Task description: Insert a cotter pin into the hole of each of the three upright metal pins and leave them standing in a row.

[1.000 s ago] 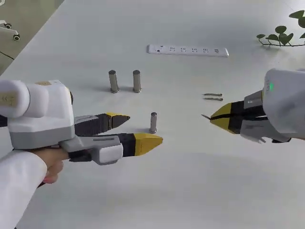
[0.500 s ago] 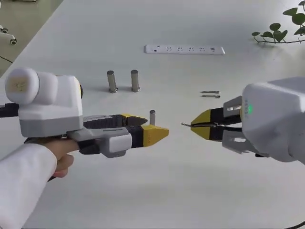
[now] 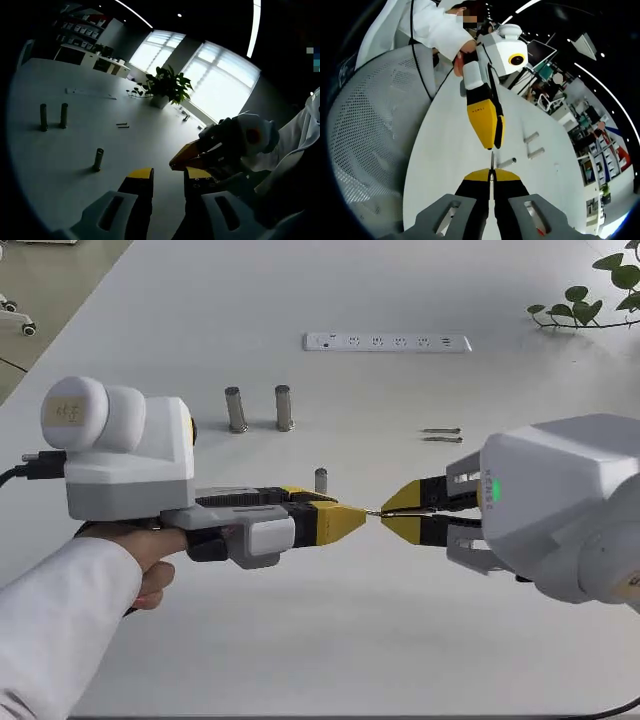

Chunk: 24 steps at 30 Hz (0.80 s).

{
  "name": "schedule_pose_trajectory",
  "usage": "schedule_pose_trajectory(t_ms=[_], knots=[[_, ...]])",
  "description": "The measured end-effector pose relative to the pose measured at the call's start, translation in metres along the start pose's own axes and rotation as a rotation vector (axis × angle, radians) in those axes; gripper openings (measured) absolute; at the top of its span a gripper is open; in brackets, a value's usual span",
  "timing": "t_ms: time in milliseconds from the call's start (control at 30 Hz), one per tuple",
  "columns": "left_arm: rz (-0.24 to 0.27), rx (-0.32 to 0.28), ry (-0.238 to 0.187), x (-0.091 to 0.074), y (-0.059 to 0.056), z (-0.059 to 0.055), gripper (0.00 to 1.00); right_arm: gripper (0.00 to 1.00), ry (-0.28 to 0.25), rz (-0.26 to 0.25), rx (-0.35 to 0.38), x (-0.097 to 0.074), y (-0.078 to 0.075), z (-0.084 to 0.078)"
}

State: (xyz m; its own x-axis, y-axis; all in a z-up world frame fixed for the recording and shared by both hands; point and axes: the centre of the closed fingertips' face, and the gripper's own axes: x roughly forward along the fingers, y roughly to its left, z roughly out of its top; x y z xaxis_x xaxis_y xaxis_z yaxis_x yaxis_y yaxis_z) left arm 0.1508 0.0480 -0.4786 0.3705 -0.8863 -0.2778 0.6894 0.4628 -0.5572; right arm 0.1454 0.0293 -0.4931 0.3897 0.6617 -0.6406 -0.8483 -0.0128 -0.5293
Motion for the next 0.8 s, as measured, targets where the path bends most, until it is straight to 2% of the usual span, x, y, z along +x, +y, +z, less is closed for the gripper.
schedule_pose_trajectory(t_ms=[100,467,800], knots=[[-0.012,0.0,0.002,0.001,-0.003,0.0,0.15,0.0,-0.002,0.001,-0.003,0.001,0.001,0.002],[-0.024,-0.009,0.029,0.004,-0.008,-0.006,0.06,0.0,-0.014,0.004,-0.019,0.002,0.005,0.01],[-0.022,-0.016,0.038,0.003,-0.007,-0.007,0.01,0.0,-0.02,0.006,-0.035,0.002,0.007,0.016]])
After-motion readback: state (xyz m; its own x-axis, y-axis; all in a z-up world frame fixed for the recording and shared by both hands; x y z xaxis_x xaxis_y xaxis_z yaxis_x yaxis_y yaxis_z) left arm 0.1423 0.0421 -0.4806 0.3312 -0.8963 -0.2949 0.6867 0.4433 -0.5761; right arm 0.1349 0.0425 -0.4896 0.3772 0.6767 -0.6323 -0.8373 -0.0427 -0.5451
